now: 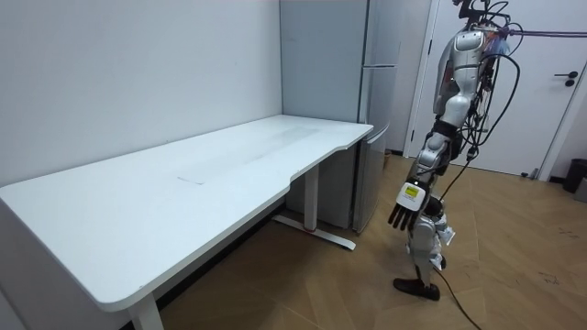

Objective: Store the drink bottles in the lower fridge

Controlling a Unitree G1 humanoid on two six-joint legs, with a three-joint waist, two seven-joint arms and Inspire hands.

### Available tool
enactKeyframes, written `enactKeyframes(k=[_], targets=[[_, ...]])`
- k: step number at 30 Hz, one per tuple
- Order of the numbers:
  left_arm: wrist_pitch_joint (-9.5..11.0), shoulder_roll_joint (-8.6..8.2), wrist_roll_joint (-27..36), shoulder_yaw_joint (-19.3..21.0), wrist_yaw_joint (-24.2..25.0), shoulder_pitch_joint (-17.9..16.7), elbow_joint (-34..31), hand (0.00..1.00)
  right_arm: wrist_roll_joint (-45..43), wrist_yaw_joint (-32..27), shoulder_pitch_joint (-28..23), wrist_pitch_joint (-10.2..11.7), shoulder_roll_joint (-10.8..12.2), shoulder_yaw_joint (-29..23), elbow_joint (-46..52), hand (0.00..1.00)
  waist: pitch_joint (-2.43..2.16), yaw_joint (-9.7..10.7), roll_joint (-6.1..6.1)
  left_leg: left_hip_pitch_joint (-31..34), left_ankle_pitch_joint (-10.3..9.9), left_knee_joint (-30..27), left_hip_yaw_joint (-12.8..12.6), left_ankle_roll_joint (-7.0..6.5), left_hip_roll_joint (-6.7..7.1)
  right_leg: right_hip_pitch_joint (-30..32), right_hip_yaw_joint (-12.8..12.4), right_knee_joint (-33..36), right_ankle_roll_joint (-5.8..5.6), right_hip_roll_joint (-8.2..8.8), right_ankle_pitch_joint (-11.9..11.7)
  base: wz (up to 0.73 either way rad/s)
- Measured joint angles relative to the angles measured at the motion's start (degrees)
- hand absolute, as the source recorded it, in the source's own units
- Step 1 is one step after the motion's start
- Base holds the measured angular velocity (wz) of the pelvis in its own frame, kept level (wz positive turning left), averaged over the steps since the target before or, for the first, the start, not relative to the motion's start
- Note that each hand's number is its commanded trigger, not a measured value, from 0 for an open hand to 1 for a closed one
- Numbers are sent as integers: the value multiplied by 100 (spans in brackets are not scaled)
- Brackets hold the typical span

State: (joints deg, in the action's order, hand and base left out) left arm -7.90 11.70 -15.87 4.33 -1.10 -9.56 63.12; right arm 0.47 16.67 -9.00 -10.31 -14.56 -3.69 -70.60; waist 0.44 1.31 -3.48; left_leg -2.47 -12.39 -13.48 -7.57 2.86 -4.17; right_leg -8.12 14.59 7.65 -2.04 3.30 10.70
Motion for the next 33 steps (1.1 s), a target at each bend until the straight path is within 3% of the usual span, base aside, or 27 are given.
enactKeyframes(k=[6, 8, 10, 17, 21, 33], targets=[[-144, -169, -4, 9, 5, -21, 56, 0, -328, -557, 174, -175, 169, 0, -372, 0, 6, -5, 162, -18, -5, 38, 21, 2, 14, -12, -7, 4, -2, 2, 26, 2], [-177, -202, -2, 10, 7, -26, 101, 0, -329, -641, 182, -182, 193, 6, -378, 0, -23, -12, 181, -28, -3, 37, 24, 2, 15, -19, -9, 11, -2, 2, 26, 0], [-200, -205, -3, 23, 7, -93, 107, 0, -326, -767, 252, -181, 251, 4, -438, 0, -20, -12, 206, -49, -2, 37, 33, 2, 15, -32, -9, 9, 2, 2, 29, 0], [-251, -205, -198, 31, 54, -74, 102, 0, -327, -854, 424, -178, 326, 242, -475, 0, 5, -117, 73, -156, -1, 74, 36, 1, 71, -89, -18, 16, -23, 51, 102, 1], [-320, -201, -235, -6, 63, -24, 97, 0, -325, -848, 520, -150, 362, 480, -474, 0, -22, -161, 30, -137, -2, 74, 67, 0, 84, -94, 4, 15, -27, 58, 104, 4], [-463, -203, -412, -280, 310, 33, 97, 0, -338, -788, 591, -175, 344, 757, -477, 0, -9, -164, 61, -102, -2, 76, 123, 0, 90, -92, 60, 9, -31, 58, 113, 3]])
